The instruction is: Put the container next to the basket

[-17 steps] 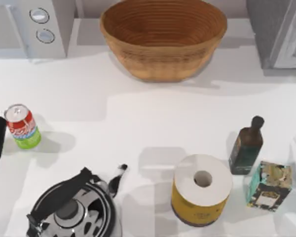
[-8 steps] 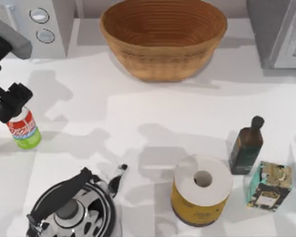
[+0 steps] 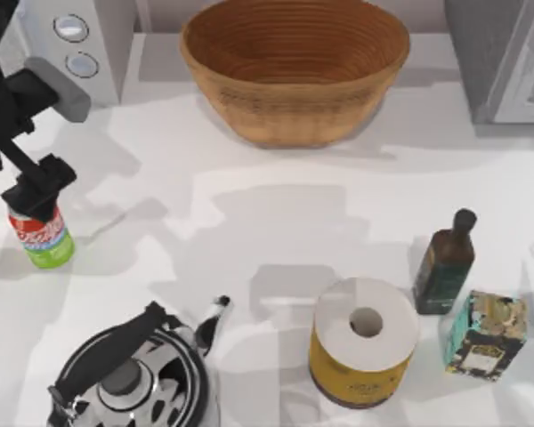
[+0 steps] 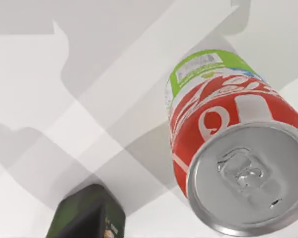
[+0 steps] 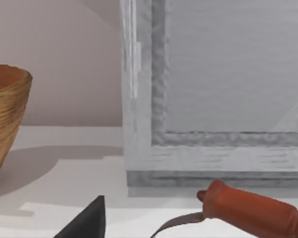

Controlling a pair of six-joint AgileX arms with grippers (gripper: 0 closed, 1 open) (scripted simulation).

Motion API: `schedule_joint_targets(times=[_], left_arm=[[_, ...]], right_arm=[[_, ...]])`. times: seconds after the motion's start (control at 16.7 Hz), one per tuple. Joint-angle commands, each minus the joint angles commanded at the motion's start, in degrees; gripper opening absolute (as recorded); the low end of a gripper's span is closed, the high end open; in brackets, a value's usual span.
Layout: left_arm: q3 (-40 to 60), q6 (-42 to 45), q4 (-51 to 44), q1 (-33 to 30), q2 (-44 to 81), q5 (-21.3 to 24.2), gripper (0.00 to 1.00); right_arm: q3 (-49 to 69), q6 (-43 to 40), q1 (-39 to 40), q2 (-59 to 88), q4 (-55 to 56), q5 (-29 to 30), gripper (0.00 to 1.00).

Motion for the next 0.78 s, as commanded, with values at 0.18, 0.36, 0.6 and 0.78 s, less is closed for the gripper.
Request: schedule_joint_targets(times=[0.18, 0.36, 0.6, 0.78], left_arm=[[0.0, 0.0, 0.0, 0.0, 0.0, 0.0, 1.0], [-0.71, 0.09, 0.78, 0.15, 0.05, 0.0, 1.0], [-3.57, 0.13, 4.51, 0.12, 0.95, 0.01, 1.0], [-5.61, 0.14, 7.17, 0.11, 1.57, 0.01, 1.0]], right_arm=[[0.0, 0.0, 0.0, 0.0, 0.0, 0.0, 1.0], [0.0, 0.0, 0.0, 0.0, 0.0, 0.0, 1.0], [0.0, 0.0, 0.0, 0.0, 0.0, 0.0, 1.0], [0.0, 0.0, 0.0, 0.0, 0.0, 0.0, 1.0]])
